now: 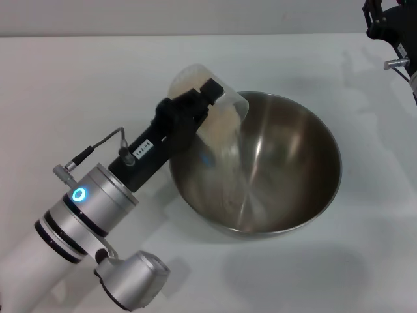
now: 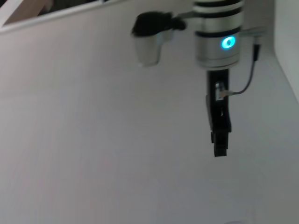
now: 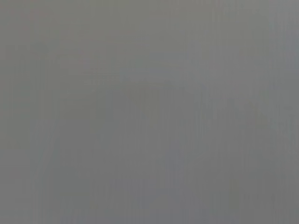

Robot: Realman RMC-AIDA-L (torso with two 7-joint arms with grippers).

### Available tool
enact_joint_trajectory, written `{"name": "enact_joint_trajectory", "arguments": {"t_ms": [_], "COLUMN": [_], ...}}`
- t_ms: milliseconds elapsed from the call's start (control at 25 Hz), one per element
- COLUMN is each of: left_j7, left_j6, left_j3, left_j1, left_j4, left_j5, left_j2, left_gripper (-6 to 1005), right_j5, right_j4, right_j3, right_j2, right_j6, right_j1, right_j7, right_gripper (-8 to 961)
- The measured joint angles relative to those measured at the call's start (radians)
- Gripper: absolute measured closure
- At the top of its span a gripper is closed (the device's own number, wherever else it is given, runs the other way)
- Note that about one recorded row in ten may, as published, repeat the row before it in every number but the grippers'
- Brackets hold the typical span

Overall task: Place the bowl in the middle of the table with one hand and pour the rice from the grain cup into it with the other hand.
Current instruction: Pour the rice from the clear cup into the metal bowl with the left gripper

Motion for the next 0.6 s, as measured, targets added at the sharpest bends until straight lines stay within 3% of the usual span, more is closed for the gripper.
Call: {"name": "enact_joint_trajectory", "arguments": {"t_ms": [600], "left_j7": [0.393], "left_j6": [-0.012], "left_j3": [0.028], "left_j1": [-0.001], "left_j4": [0.0], "left_j5": [0.046], "left_j2": [0.0], "left_gripper": [977], "right_j5": [0.0], "right_j4": [0.0], "right_j3": [0.0], "right_j2": [0.001], "right_j6": [-0.004], "right_j1": [-0.004], "right_j7": [0.0], "right_gripper": [541]}}
